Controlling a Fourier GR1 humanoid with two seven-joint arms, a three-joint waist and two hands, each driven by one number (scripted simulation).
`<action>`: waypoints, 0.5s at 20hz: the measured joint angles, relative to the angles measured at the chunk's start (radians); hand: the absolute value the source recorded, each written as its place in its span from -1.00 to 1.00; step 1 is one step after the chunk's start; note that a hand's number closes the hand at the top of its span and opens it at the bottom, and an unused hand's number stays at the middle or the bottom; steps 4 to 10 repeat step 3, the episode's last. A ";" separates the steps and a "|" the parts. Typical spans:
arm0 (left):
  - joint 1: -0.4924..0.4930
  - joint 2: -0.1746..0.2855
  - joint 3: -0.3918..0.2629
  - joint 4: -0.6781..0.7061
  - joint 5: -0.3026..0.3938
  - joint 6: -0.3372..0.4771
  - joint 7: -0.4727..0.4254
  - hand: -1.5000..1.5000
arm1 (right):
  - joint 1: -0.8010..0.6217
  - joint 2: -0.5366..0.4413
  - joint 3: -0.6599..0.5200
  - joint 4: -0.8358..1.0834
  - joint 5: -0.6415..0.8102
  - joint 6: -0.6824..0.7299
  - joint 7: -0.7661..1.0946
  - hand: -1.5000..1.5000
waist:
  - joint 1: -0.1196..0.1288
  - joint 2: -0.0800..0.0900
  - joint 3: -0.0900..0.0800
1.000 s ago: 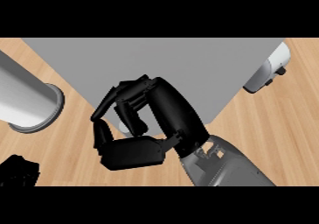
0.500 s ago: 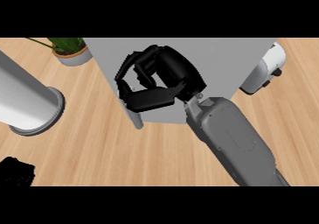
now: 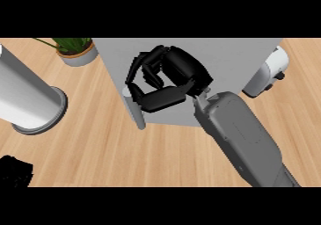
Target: Pick up the bottled water, place it into the cabinet and close the cabinet
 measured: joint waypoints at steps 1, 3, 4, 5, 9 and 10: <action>-0.006 0.000 0.001 -0.004 0.001 0.003 0.004 1.00 | 0.000 -0.003 -0.001 0.003 -0.003 0.013 -0.008 1.00 | 0.001 0.000 -0.001; -0.013 0.004 0.005 -0.001 0.003 0.001 0.012 1.00 | -0.001 -0.008 -0.001 0.007 -0.008 0.032 -0.018 1.00 | 0.001 0.000 -0.003; -0.013 0.004 0.005 -0.001 0.003 0.001 0.012 1.00 | -0.001 -0.008 -0.001 0.007 -0.008 0.032 -0.018 1.00 | 0.001 0.000 -0.003; -0.013 0.004 0.005 -0.001 0.003 0.001 0.012 1.00 | -0.001 -0.008 -0.001 0.007 -0.008 0.032 -0.018 1.00 | 0.001 0.000 -0.003; -0.013 0.004 0.005 -0.001 0.003 0.001 0.012 1.00 | -0.001 -0.008 -0.001 0.007 -0.008 0.032 -0.018 1.00 | 0.001 0.000 -0.003; -0.013 0.004 0.005 -0.001 0.003 0.001 0.012 1.00 | -0.001 -0.008 -0.001 0.007 -0.008 0.032 -0.018 1.00 | 0.001 0.000 -0.003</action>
